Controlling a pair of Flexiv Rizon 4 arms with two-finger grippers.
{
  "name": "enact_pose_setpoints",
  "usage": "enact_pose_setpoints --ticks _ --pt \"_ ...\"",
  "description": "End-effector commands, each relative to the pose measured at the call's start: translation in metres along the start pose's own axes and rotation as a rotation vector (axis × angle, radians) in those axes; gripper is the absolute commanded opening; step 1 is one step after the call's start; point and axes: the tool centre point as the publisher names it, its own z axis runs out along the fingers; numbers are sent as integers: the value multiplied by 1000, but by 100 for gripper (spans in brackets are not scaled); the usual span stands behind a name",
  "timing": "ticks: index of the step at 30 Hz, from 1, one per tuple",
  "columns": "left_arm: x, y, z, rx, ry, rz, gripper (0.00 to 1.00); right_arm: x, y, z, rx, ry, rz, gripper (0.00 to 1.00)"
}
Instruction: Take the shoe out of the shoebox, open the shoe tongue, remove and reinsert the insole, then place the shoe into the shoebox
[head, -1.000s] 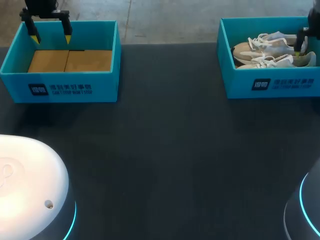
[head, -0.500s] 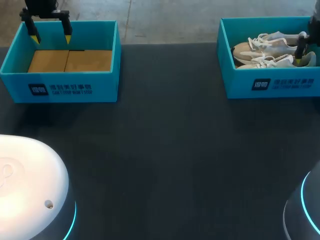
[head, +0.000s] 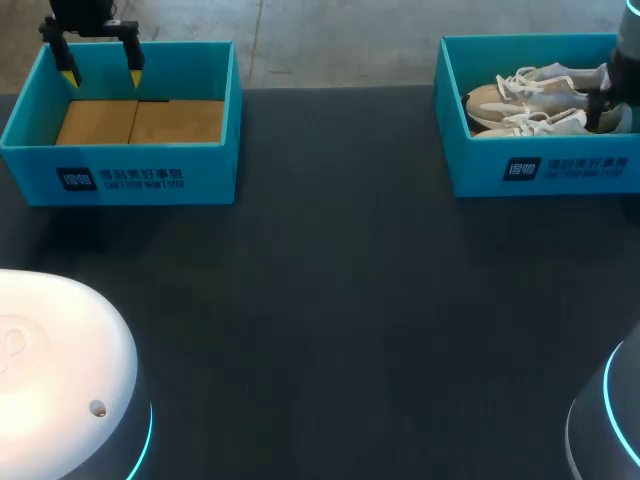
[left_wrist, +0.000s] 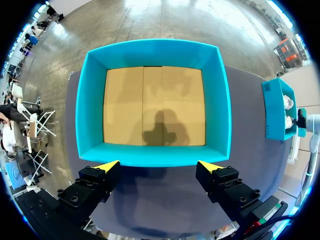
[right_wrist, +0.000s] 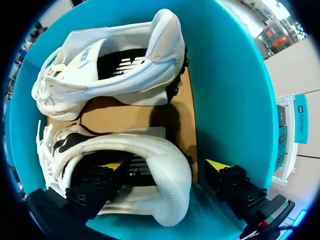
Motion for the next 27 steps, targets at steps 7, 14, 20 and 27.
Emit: enact_pose_setpoints --ticks 7,14,20,27 --pt "0 0 0 0 0 0 100 1 6 10 27 -19 11 42" --pt "0 0 0 0 0 0 100 1 5 11 40 -37 23 0" --pt "0 0 0 0 0 0 100 -2 2 6 40 -63 33 0" --pt "0 0 0 0 0 0 100 -11 -2 -19 39 -91 52 0"
